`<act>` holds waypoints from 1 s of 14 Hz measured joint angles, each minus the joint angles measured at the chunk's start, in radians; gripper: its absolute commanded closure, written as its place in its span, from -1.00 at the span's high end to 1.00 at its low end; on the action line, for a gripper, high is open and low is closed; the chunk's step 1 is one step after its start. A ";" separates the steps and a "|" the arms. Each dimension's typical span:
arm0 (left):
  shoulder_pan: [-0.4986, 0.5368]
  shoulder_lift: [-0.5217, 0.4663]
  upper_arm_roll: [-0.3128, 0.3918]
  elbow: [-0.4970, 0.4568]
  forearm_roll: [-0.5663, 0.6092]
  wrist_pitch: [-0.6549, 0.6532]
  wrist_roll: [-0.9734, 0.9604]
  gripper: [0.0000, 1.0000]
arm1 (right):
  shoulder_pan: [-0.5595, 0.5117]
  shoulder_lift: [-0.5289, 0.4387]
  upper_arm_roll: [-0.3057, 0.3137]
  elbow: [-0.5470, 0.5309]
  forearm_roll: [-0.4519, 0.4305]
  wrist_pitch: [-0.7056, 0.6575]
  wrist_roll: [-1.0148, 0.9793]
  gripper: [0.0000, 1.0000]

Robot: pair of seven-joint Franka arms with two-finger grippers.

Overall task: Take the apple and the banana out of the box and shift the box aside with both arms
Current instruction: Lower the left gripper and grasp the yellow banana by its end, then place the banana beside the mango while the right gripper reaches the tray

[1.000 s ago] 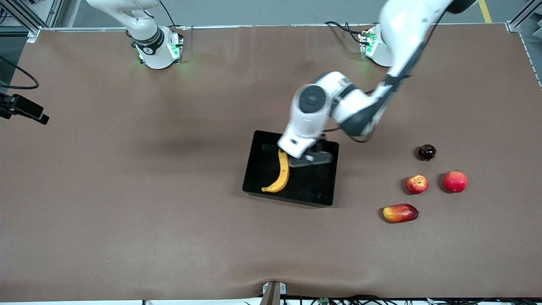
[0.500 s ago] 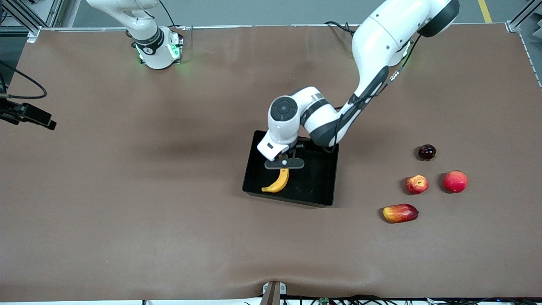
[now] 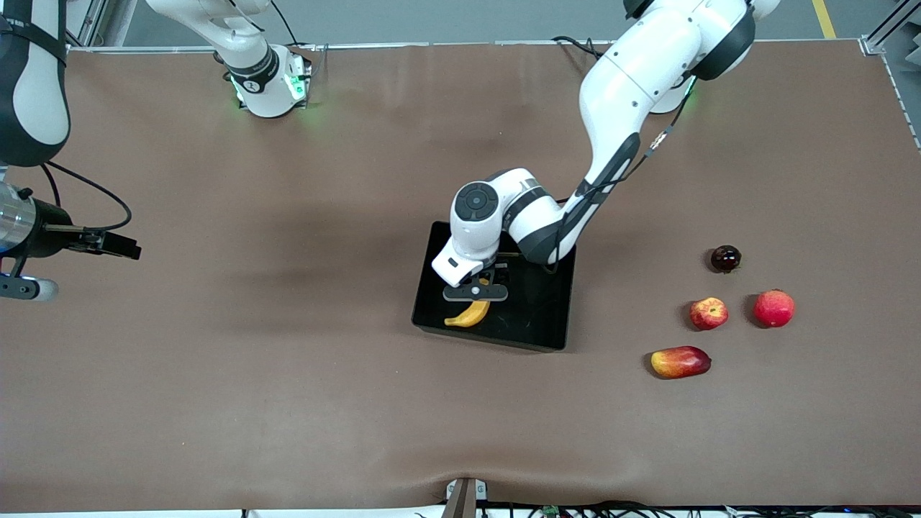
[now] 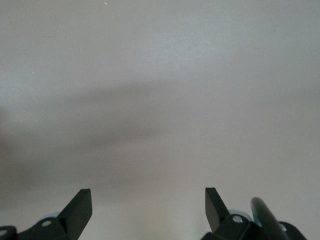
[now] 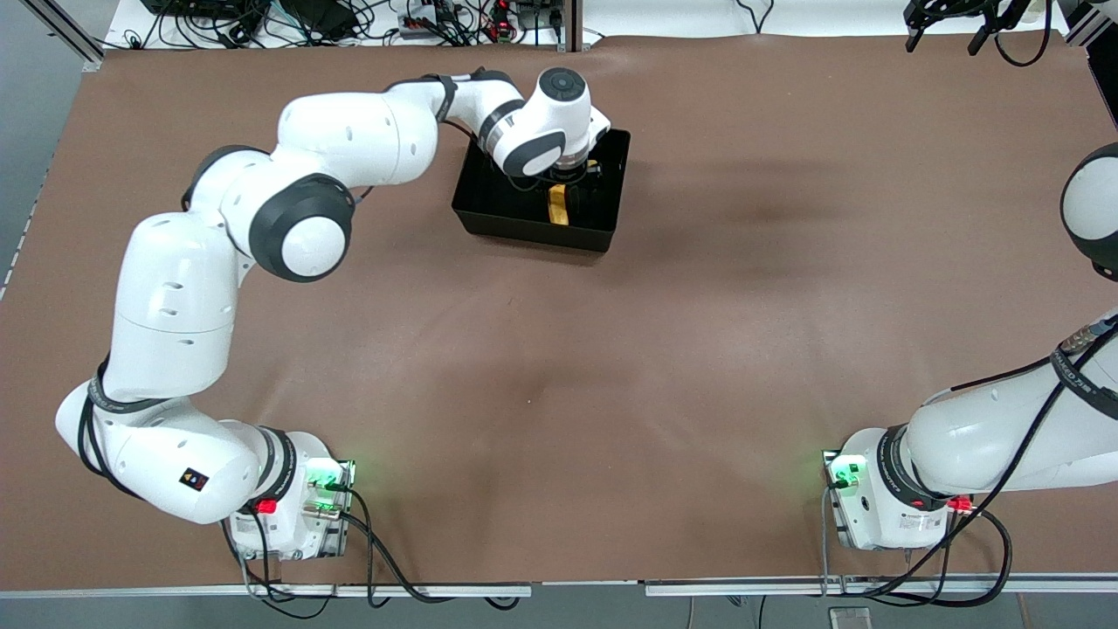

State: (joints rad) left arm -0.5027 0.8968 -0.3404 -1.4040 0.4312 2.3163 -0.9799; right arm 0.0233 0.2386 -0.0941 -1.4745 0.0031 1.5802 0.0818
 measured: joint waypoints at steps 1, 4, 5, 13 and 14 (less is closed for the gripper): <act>-0.005 0.011 0.003 0.001 0.000 0.015 0.002 0.48 | -0.004 0.002 -0.003 0.000 0.000 0.014 0.000 1.00; -0.007 0.033 0.005 0.001 0.003 0.030 0.055 -0.95 | -0.014 0.029 -0.010 -0.003 0.000 0.028 -0.001 1.00; -0.006 0.032 0.006 0.005 0.003 0.031 0.069 -1.00 | -0.013 0.046 -0.008 -0.003 0.000 0.030 -0.001 1.00; 0.023 -0.085 0.012 0.052 0.003 -0.122 0.079 -1.00 | 0.026 0.089 0.002 -0.003 0.093 0.009 0.019 1.00; 0.031 -0.118 0.011 0.053 0.003 -0.154 0.079 -1.00 | 0.041 0.089 0.004 -0.003 0.119 0.007 0.036 1.00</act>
State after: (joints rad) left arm -0.4719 0.7792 -0.3293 -1.3512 0.4343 2.1623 -0.9013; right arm 0.0645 0.3278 -0.0903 -1.4775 0.1225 1.5868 0.1177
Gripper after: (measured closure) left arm 0.656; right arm 0.000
